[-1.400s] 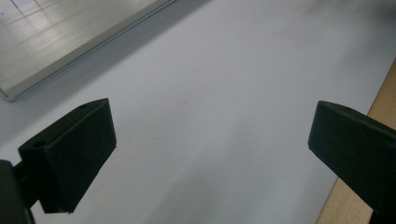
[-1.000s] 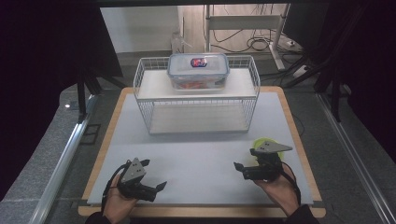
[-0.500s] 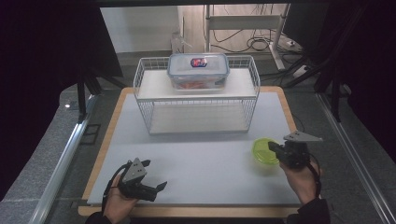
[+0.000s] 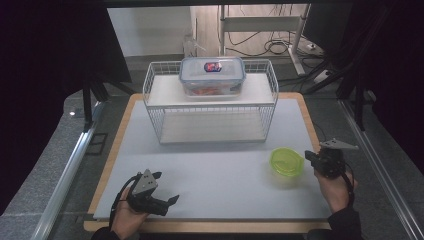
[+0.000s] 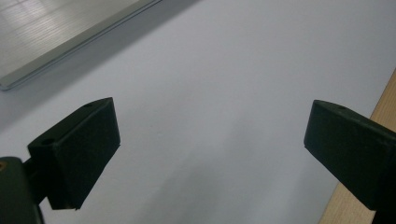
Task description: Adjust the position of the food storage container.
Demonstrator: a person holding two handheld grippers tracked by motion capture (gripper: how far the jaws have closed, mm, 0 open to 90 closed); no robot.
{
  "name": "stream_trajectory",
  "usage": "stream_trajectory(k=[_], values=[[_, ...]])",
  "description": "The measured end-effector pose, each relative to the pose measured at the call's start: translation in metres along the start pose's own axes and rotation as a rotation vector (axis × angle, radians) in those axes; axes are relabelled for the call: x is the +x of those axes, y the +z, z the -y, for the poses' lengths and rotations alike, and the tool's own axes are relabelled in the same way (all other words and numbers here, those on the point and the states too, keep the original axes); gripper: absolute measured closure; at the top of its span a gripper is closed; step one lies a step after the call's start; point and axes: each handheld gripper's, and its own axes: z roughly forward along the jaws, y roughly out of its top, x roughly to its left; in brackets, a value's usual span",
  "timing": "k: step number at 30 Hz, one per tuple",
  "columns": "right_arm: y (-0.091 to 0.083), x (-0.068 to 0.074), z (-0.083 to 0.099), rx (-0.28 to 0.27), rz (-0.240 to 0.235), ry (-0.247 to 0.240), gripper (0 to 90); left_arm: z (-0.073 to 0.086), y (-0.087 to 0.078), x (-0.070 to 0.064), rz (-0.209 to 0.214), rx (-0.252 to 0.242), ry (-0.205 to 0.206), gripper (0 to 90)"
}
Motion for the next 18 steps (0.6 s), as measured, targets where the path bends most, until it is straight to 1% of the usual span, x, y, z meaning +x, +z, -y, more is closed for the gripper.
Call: stream_trajectory(k=[1, 5, 12, 13, 14, 18], values=[[0.0025, -0.0003, 0.0014, 0.013, -0.002, 0.000, 90.0, 0.0001, 0.0002, 0.0001, 0.001, 0.002, 0.000, 3.4], [0.0049, 0.0012, 0.0025, 0.030, -0.005, -0.003, 89.9, 0.0002, 0.0007, -0.0001, 0.002, 0.005, 0.001, 3.4], [0.0064, 0.0027, 0.0036, 0.036, -0.015, 0.004, 89.9, 0.0002, 0.0012, -0.0005, 0.004, 0.009, 0.002, 3.4], [0.0070, 0.0034, 0.0039, 0.034, -0.025, 0.013, 89.9, 0.0002, 0.0015, -0.0006, 0.005, 0.010, 0.002, 3.4], [0.0070, 0.0034, 0.0039, 0.034, -0.025, 0.013, 89.9, 0.0002, 0.0015, -0.0006, 0.005, 0.010, 0.002, 3.4], [0.0090, 0.0080, 0.0034, 0.032, -0.058, 0.024, 89.9, 0.0002, 0.0020, -0.0009, 0.005, 0.011, 0.001, 3.4]])
